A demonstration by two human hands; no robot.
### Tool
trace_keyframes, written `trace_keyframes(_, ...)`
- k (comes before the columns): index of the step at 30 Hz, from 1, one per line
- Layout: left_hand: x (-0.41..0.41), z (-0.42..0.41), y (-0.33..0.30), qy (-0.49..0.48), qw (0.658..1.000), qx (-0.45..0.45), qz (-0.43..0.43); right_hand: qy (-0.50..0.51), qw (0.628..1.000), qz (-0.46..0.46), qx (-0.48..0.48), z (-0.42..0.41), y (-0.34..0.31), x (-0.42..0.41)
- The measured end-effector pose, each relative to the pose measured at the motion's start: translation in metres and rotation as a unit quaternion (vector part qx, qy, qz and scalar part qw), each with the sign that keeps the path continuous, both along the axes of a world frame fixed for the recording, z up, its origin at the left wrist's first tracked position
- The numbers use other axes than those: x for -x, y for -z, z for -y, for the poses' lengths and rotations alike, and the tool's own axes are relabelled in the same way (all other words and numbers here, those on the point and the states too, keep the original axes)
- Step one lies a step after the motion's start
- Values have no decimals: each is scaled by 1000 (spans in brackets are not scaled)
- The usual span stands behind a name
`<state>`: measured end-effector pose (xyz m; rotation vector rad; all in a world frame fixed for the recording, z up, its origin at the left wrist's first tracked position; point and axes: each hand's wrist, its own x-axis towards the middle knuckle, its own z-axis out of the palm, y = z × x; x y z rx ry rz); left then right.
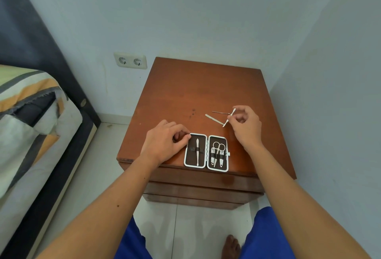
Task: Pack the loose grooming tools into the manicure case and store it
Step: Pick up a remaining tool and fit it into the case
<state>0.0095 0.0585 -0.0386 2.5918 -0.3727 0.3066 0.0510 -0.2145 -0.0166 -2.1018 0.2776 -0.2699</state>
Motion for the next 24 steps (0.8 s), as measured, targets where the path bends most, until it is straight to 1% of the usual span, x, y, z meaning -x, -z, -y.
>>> trace_keyframes(3, 0, -1, 0, 2, 1000, 1, -1, -11, 997, 24, -68, -5, -5, 8)
trace_keyframes(8, -2, -3, 0, 6, 1000, 13, -6, -136, 985, 12, -110, -27, -13, 24)
trace_keyframes(11, -2, -4, 1, 3, 1000, 25, -14, -185, 978, -18, -92, -41, -13, 28)
trace_keyframes(15, -3, -5, 1, 3, 999, 41, -28, -210, 975, -42, -54, -52, -9, 27)
trace_keyframes(17, -4, -5, 1, 5, 998, 45, -35, -216, 975, -43, -32, -55, -7, 27)
trace_keyframes(24, -6, -7, 3, 5, 998, 56, -40, -230, 973, -26, -6, -61, -7, 30)
